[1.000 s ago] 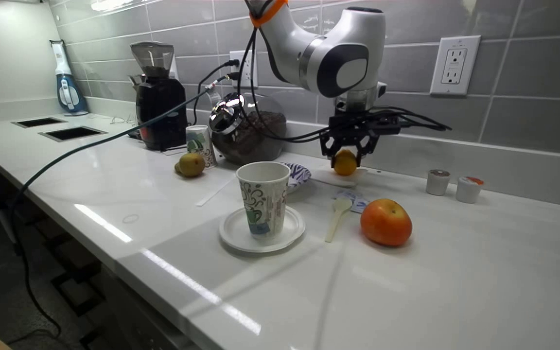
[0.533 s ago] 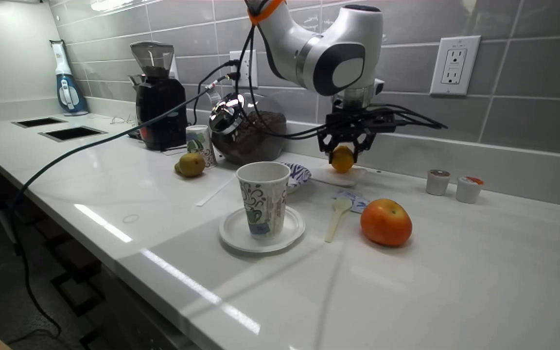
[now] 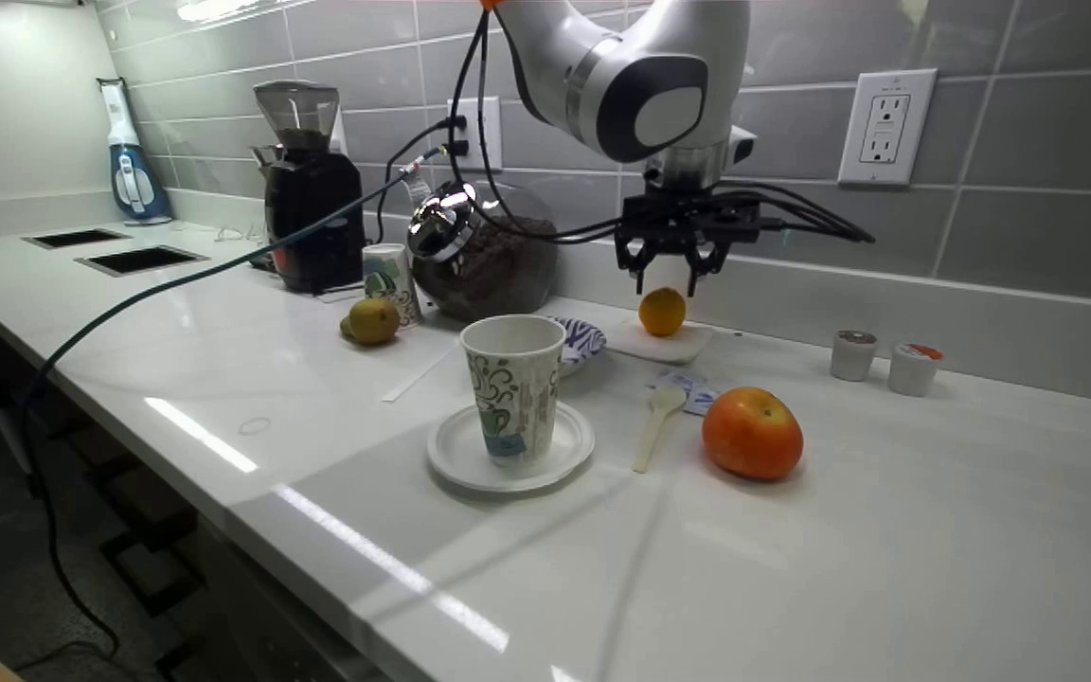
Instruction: Move the orange to the right
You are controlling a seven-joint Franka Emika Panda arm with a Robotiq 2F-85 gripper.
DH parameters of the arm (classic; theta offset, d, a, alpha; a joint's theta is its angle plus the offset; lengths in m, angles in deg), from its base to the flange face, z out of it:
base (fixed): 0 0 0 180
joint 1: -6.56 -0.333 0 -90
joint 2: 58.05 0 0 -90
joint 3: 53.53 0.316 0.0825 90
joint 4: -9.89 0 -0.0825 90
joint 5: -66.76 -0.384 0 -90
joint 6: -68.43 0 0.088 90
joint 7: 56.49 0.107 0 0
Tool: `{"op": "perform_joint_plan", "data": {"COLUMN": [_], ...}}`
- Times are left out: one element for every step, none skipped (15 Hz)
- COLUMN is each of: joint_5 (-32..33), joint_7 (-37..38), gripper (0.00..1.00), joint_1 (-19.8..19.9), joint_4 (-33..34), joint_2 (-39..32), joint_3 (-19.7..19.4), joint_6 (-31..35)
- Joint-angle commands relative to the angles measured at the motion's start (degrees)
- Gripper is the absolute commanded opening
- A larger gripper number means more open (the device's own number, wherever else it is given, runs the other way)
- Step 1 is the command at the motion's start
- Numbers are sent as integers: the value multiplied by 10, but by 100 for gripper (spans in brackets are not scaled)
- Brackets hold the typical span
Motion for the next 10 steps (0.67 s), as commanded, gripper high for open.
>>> {"op": "perform_joint_plan", "data": {"joint_5": [-39,-44,-48,-54,-56,-65,-68,-74,-75,-75], "joint_7": [47,60,68,75,84,82,85,85,88,93], "gripper": [62,59,66,71,73,74,81,82,82,88], "joint_1": [2,2,3,4,2,5,3,0,-3,-7], "joint_4": [-68,-82,-92,-97,-101,-102,-102,-99,-97,-89], "joint_2": [64,77,86,91,95,98,99,97,96,88], "joint_3": [-9,-14,-18,-22,-28,-26,-28,-27,-28,-28], "joint_6": [6,9,9,12,12,6,7,6,7,5]}}
